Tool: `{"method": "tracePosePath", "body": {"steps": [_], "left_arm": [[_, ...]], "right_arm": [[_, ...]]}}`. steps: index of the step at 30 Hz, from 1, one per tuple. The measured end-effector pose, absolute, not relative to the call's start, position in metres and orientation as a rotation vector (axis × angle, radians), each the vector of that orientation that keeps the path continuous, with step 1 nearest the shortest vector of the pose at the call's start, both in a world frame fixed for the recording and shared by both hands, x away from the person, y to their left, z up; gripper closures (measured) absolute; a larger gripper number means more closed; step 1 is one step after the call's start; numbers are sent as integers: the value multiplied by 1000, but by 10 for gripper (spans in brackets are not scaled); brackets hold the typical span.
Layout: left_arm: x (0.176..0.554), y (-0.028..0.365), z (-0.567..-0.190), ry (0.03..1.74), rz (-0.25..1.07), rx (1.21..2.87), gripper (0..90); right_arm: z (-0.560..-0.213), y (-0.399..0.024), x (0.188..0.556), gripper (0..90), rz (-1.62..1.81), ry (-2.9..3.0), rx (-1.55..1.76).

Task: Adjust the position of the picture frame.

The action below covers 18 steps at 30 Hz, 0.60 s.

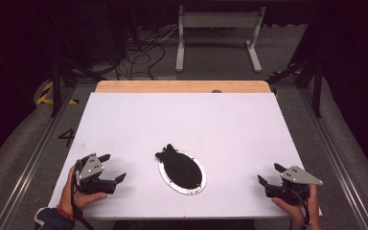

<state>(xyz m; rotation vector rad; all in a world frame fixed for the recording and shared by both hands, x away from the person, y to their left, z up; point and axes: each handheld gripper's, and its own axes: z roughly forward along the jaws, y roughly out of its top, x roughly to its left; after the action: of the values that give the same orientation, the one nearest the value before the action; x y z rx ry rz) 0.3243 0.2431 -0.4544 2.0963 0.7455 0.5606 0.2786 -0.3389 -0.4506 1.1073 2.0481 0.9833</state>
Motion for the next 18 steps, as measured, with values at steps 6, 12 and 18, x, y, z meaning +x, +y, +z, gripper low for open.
{"method": "tracePosePath", "body": {"steps": [6,12,18], "left_arm": [[322,240,-454,716,539,2102,162],[323,233,-456,681,511,2142,317],[337,214,-448,609,499,2179,615]], "right_arm": [[-452,-334,279,286,986,2075,1105],[-453,-326,282,350,1025,2130,1100],[-453,-306,280,632,1059,2245,1014]]}}
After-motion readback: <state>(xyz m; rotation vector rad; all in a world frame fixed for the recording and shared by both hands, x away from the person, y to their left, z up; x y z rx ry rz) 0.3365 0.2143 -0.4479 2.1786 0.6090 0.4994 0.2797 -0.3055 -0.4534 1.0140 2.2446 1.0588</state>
